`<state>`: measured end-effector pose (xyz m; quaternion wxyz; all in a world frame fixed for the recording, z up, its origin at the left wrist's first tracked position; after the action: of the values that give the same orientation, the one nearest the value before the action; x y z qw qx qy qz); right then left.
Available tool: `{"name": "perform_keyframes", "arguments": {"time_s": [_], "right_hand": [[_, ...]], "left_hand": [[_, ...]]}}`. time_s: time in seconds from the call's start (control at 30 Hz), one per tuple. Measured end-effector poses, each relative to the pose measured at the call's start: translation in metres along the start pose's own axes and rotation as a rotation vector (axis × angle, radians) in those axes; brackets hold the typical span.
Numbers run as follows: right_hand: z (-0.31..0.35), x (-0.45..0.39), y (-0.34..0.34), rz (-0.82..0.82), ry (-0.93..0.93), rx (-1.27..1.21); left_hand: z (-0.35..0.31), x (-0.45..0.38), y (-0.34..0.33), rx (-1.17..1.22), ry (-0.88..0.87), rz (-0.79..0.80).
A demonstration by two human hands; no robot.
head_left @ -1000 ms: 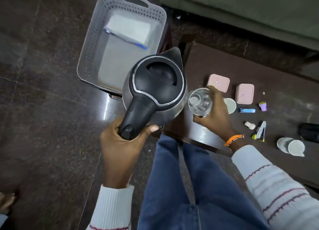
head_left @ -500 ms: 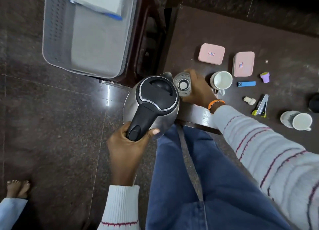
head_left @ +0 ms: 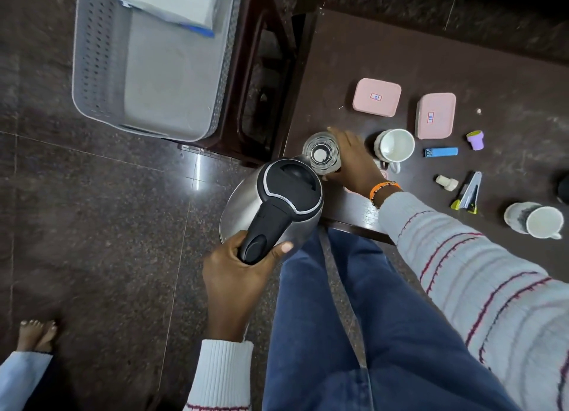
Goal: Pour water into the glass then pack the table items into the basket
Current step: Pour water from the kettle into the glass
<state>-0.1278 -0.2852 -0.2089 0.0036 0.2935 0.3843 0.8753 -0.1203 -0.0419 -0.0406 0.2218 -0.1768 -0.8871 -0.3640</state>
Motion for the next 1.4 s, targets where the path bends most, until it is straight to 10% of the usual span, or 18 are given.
{"name": "perform_keyframes", "arguments": {"time_s": [1.4], "right_hand": [[-0.034, 0.037, -0.011, 0.06, -0.059, -0.133]], "left_hand": [[-0.039, -0.041, -0.034, -0.041, -0.072, 0.178]]}}
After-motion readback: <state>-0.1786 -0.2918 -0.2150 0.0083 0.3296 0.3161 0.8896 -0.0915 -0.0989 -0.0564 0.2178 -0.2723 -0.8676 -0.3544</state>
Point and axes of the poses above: each hand's wrist, its own x-axis away from the middle knuckle, its own y-axis out of the back of the hand, z = x × y, the point moved 7 cm from there along -x, towards the middle knuckle, and after that the axes turned 1 degree about z, right-handed, at the moved point
